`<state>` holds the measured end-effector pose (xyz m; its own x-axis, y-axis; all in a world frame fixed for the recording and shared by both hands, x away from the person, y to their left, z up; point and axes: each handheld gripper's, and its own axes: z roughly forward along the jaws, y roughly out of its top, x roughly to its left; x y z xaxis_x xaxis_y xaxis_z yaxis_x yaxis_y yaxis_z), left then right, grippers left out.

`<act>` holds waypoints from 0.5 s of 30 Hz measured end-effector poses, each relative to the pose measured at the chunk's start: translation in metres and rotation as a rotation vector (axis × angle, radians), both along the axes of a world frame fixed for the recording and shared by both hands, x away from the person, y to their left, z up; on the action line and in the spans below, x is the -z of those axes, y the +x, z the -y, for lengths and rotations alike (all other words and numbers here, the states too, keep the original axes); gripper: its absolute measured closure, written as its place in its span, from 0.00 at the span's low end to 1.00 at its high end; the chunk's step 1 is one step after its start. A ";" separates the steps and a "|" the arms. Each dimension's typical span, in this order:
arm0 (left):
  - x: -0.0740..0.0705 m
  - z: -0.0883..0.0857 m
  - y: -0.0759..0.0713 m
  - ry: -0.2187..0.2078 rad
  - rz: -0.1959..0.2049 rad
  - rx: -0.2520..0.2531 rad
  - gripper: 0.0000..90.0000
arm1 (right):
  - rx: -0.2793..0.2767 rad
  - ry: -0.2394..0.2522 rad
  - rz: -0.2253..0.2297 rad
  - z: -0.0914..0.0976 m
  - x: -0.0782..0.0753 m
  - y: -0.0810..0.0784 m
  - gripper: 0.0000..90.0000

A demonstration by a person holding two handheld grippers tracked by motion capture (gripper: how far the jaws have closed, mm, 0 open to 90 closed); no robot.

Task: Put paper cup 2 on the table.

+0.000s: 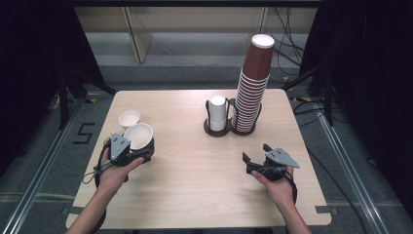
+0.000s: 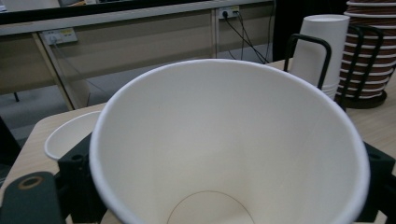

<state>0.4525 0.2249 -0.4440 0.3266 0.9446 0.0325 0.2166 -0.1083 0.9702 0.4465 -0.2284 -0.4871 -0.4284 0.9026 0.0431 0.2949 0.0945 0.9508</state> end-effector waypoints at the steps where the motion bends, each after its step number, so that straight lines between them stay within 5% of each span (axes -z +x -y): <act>1: 0.001 -0.001 0.001 0.001 0.003 -0.006 0.13 | -0.003 0.001 0.000 0.000 0.000 0.000 0.15; 15: 0.010 -0.023 0.013 -0.001 -0.024 -0.130 0.13 | -0.013 -0.001 0.012 0.000 0.002 0.002 0.16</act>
<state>0.4656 0.2477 -0.4543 0.2018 0.9791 0.0256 0.2517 -0.0771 0.9647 0.4481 -0.2287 -0.4887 -0.4405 0.8970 0.0364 0.2819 0.0997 0.9542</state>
